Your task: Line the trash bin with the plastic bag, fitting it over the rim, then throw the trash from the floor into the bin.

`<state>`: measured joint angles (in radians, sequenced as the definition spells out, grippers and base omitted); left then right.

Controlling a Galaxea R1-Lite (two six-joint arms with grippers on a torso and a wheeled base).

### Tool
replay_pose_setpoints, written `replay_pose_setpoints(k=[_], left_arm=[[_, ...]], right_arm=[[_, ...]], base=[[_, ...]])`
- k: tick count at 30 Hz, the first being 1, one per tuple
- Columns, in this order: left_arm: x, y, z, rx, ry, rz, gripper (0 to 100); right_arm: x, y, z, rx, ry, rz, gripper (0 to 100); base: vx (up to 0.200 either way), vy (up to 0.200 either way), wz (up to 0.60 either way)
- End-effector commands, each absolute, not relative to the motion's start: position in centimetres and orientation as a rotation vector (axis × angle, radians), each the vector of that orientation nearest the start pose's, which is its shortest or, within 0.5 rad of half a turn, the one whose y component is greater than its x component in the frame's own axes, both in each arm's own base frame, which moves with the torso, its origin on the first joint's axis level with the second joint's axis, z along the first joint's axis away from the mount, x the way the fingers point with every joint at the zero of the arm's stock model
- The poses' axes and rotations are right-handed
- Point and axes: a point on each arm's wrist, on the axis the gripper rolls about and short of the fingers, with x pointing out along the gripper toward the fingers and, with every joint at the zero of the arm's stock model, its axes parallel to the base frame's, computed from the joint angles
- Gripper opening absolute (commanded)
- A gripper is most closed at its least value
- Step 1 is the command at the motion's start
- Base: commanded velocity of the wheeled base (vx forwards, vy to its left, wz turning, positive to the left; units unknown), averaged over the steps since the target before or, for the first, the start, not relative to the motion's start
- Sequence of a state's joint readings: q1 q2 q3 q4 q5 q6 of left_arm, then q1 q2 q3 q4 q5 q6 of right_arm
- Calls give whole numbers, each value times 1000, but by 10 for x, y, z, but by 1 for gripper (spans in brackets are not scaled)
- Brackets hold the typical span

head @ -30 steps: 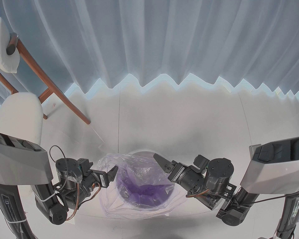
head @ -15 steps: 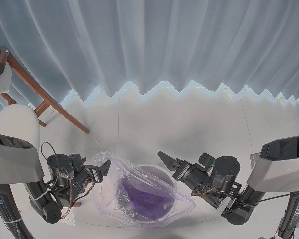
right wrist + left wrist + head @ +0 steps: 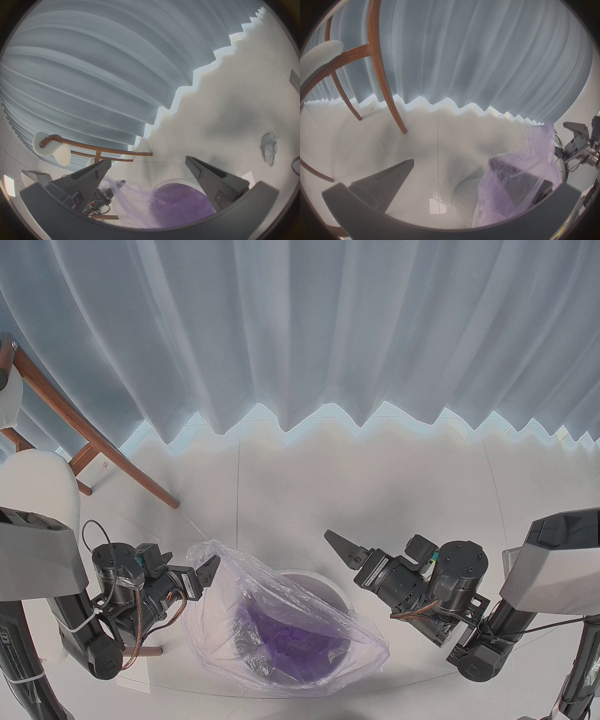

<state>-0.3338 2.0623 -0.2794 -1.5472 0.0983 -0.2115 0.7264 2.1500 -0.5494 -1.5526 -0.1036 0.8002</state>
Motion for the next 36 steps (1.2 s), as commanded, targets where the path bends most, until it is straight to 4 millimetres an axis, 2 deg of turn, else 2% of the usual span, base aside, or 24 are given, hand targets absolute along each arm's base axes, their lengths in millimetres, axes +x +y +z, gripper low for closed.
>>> replay_pose_setpoints(k=[1, 8, 11, 14, 15, 16, 17, 19, 20, 22, 31, 36], left_arm=[[274, -88, 44, -159, 272, -203, 100], [282, -84, 36, -175, 287, -181, 100], [282, -83, 33, -205, 302, -172, 100], [278, -85, 35, -249, 306, -169, 100], [278, -85, 35, -249, 306, -169, 100], [277, -87, 42, -250, 283, -181, 100], [277, -87, 43, -248, 278, -184, 100], [277, -90, 45, -238, 269, -194, 100], [277, -90, 45, -238, 269, -194, 100], [273, -94, 42, -230, 287, -207, 100], [268, -88, 37, -227, 320, -186, 100], [268, -87, 37, -225, 318, -184, 100]], right_arm=[[263, 223, 71, 767, 264, 579, 100], [287, 222, 63, 773, 243, 569, 100], [296, 218, 66, 781, 214, 559, 100], [274, 216, 85, 781, 213, 597, 100], [274, 216, 85, 781, 213, 597, 100], [254, 220, 82, 701, 256, 641, 100], [252, 219, 80, 653, 252, 647, 100], [256, 209, 63, 427, 233, 643, 100], [256, 209, 63, 427, 233, 643, 100], [263, 196, 40, 230, 259, 707, 100], [249, 196, 24, 147, 343, 956, 100], [248, 198, 15, 118, 362, 1009, 100]], base=[[0, 0, 0], [0, 0, 0], [0, 0, 0], [0, 0, 0], [0, 0, 0], [0, 0, 0], [0, 0, 0], [0, 0, 0], [0, 0, 0], [0, 0, 0], [0, 0, 0], [0, 0, 0]])
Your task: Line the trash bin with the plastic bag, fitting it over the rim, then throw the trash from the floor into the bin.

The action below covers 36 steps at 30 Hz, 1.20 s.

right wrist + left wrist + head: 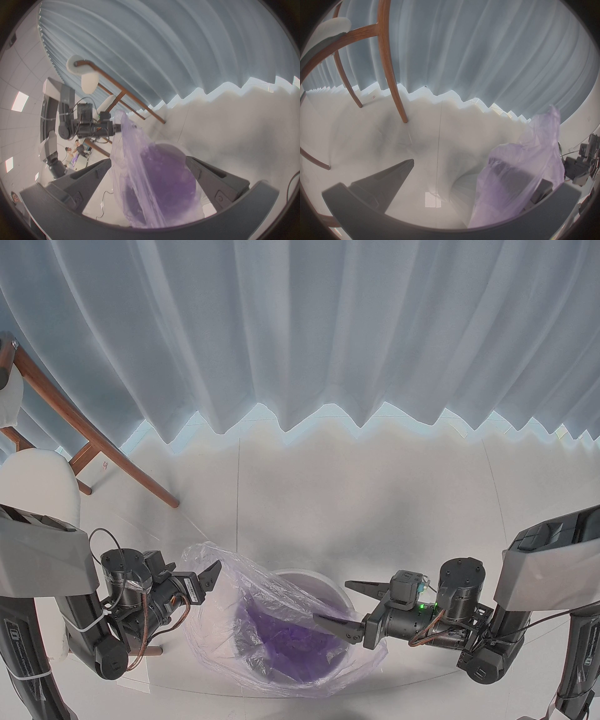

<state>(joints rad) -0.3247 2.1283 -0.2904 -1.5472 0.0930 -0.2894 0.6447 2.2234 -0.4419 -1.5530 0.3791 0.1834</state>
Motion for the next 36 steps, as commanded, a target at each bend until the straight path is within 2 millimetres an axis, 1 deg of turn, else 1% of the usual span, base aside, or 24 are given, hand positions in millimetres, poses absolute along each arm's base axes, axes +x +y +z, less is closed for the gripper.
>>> replay_pose_setpoints(k=[1, 4, 5, 10, 13, 17, 18, 19, 21, 27, 28, 29, 30, 34, 36], left_arm=[[268, -88, 36, -222, 321, -186, 100], [268, -89, 35, -221, 324, -189, 100], [268, -89, 35, -220, 326, -189, 100], [270, -88, 36, -223, 319, -184, 100], [272, -89, 37, -228, 308, -188, 100], [275, -89, 39, -253, 297, -192, 100], [276, -89, 35, -261, 311, -191, 100], [276, -89, 35, -261, 313, -191, 100], [278, -90, 25, -284, 344, -183, 100], [287, -90, 8, -362, 401, -212, 100], [287, -90, 8, -362, 401, -212, 100], [287, -88, 5, -401, 425, -237, 100], [288, -88, 5, -410, 431, -242, 100], [292, -88, -4, -487, 471, -268, 100], [296, -88, -8, -513, 479, -264, 100]], right_arm=[[246, 201, 11, 112, 375, 1024, 100], [246, 204, 7, 110, 385, 1034, 100], [247, 205, 7, 112, 380, 1034, 0], [259, 206, 20, 138, 313, 1020, 0], [263, 198, 32, 203, 308, 986, 0], [270, 194, 38, 294, 321, 959, 0], [276, 190, 39, 323, 322, 937, 0], [276, 190, 39, 326, 324, 934, 0], [289, 184, 36, 368, 328, 895, 0], [319, 178, 21, 450, 331, 832, 0], [319, 178, 21, 450, 331, 832, 0], [327, 177, 14, 464, 333, 819, 0], [329, 177, 13, 466, 334, 817, 0], [340, 173, -4, 477, 353, 787, 0], [343, 173, -8, 486, 358, 783, 0]], base=[[0, 0, 0], [0, 0, 0], [0, 0, 0], [0, 0, 0], [0, 0, 0], [0, 0, 0], [0, 0, 0], [0, 0, 0], [0, 0, 0], [0, 0, 0], [0, 0, 0], [0, 0, 0], [0, 0, 0], [0, 0, 0], [0, 0, 0]])
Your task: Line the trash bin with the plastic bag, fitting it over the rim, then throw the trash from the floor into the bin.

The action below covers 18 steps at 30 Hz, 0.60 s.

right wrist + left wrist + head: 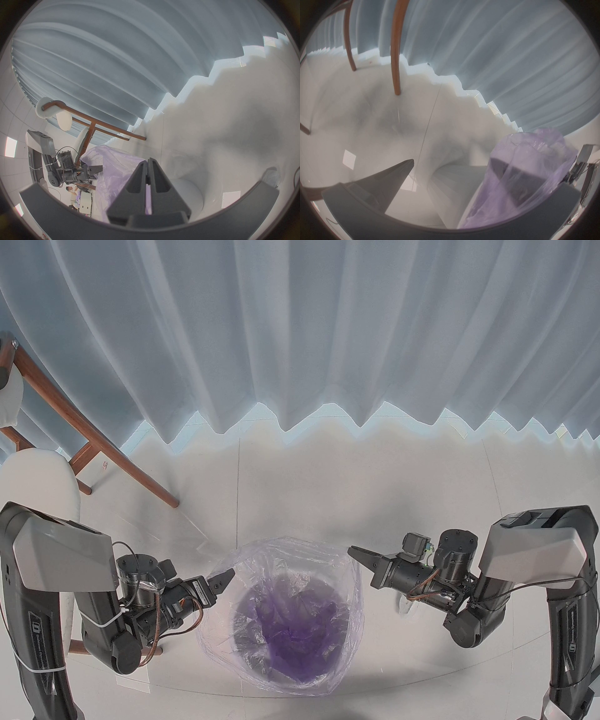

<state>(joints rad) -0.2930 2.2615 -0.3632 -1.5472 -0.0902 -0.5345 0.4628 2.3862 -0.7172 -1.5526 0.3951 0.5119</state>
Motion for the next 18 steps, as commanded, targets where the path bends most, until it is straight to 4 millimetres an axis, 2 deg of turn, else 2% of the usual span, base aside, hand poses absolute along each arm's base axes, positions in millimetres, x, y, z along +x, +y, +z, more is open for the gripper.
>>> replay_pose_setpoints(k=[1, 8, 11, 18], left_arm=[[298, -87, -10, -532, 479, -256, 100], [314, -74, -18, -599, 475, -236, 100], [317, -75, -20, -619, 473, -233, 100], [322, -77, -37, -652, 511, -217, 100]], right_arm=[[344, 173, -10, 496, 365, 779, 0], [348, 176, -20, 527, 386, 772, 0], [350, 176, -23, 527, 389, 772, 0], [354, 176, -50, 524, 424, 725, 0]], base=[[0, 0, 0], [0, 0, 0], [0, 0, 0], [0, 0, 0]])
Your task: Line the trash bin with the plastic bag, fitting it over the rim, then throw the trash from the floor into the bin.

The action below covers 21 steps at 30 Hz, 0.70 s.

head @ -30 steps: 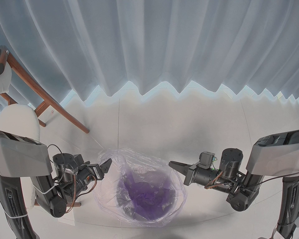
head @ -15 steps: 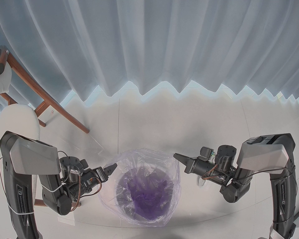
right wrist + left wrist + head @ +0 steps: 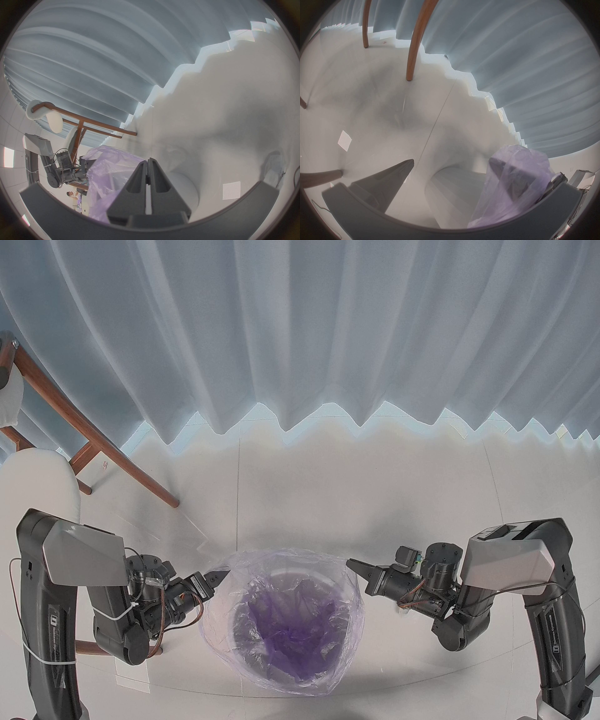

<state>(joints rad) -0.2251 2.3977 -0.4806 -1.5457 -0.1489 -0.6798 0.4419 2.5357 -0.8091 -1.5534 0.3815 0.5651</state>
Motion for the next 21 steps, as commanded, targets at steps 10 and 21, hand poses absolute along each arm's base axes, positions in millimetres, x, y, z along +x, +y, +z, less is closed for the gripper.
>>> replay_pose_setpoints(k=[10, 21], left_arm=[[321, -77, -59, -649, 564, -197, 100], [322, -78, -60, -644, 559, -180, 100]], right_arm=[[359, 178, -66, 519, 429, 696, 0], [358, 177, -76, 515, 446, 671, 0]], base=[[0, 0, 0], [0, 0, 0]])
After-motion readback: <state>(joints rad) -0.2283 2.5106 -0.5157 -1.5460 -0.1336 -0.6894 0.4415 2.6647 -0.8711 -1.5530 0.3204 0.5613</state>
